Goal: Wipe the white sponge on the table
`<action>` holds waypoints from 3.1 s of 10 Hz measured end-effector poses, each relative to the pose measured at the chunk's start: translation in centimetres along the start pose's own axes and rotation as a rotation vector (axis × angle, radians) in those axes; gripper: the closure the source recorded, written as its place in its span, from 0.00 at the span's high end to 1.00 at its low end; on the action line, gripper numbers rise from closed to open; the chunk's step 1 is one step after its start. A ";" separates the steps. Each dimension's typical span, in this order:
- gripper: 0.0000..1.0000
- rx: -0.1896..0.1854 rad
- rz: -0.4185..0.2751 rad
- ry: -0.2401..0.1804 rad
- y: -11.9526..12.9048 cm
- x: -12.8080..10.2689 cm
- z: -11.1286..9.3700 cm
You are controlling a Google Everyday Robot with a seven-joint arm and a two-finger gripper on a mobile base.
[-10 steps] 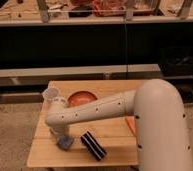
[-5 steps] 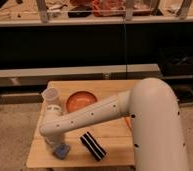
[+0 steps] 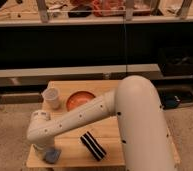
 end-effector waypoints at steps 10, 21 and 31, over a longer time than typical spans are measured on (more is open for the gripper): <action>0.00 -0.036 -0.063 0.004 4.1 7.3 -1.5; 0.00 -0.076 0.102 0.013 11.4 4.1 -4.0; 0.00 -0.072 0.183 0.064 7.7 -3.5 -3.7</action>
